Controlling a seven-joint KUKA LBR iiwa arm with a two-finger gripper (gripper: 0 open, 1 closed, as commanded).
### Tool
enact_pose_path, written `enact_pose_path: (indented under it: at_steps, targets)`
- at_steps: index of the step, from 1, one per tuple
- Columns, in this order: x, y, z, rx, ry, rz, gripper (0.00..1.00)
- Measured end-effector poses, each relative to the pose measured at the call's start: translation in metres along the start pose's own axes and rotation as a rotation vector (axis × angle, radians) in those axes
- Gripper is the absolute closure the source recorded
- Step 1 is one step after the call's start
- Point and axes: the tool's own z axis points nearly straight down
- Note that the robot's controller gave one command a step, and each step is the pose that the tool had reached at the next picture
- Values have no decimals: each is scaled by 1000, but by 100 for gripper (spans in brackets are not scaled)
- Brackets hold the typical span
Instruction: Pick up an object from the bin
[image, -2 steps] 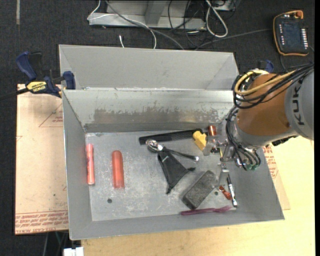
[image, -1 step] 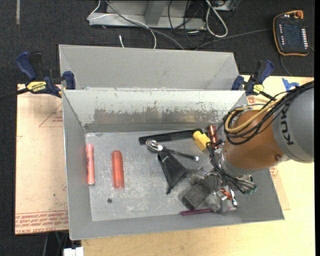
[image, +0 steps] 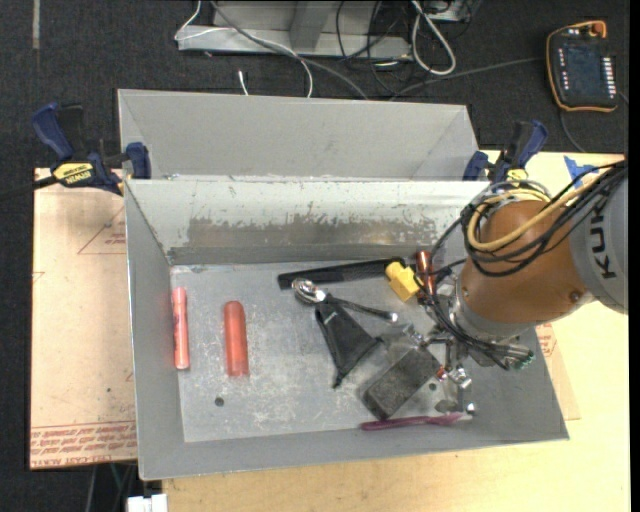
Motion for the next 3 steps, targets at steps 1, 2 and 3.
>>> enact_pose_path:
  at_steps: [1,2,3]
  targets:
    - [-13,11,12,-5,1,-61,0]
    - [-11,5,43,-2,-1,-144,0]
    - [-14,19,42,-1,-5,-193,100]
